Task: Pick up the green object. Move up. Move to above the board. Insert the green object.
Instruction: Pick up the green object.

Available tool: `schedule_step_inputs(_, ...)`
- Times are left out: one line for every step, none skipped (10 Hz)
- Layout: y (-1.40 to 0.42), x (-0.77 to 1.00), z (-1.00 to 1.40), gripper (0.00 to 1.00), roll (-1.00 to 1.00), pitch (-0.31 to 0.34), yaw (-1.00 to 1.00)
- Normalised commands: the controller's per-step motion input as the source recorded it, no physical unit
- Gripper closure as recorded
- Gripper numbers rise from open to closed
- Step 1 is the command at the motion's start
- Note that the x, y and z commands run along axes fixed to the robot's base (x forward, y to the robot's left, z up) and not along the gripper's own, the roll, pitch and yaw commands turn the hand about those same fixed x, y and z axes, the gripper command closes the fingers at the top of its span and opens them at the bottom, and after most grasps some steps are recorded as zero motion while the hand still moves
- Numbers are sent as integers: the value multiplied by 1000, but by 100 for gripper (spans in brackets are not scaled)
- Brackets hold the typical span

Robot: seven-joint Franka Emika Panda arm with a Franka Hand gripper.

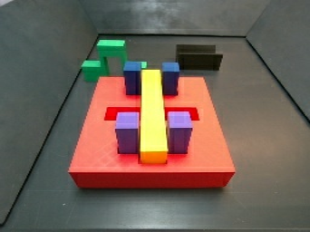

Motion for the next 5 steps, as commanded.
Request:
schedule_step_inputs(-37, 49, -9, 0, 0, 0, 0)
schedule_step_inputs(-426, -11, -209, 0, 131, -1, 0)
schedule_step_inputs(-686, -40, -214, 0, 220, 0, 26)
schedule_step_inputs(-854, -91, -297, 0, 273, 0, 34)
schedule_step_inputs(-840, -143, -309, 0, 251, 0, 26)
